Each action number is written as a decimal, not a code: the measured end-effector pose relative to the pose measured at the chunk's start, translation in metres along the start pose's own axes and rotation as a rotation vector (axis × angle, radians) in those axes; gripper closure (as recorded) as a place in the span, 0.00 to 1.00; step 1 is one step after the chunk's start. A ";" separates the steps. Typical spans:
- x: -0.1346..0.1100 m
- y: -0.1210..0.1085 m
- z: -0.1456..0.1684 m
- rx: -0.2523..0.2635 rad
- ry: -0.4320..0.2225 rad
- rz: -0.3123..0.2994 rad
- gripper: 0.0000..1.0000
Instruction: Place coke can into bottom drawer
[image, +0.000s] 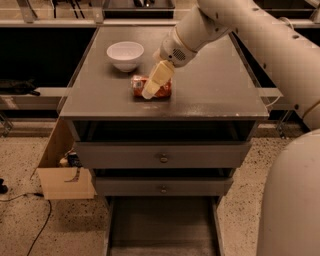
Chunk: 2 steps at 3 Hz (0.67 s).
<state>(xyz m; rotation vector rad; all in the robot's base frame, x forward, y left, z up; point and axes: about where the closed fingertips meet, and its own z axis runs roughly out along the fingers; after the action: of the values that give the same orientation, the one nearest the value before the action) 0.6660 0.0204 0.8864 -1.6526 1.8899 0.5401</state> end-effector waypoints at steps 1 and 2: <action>0.016 0.007 0.014 -0.011 0.046 0.013 0.00; 0.021 0.002 0.023 -0.009 0.094 -0.001 0.00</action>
Offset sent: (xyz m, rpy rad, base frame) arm 0.0103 -0.0043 -0.0337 -0.1569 0.0002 0.0006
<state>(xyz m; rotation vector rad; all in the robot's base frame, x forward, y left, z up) 0.6656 0.0188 0.8553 -1.7110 1.9562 0.4787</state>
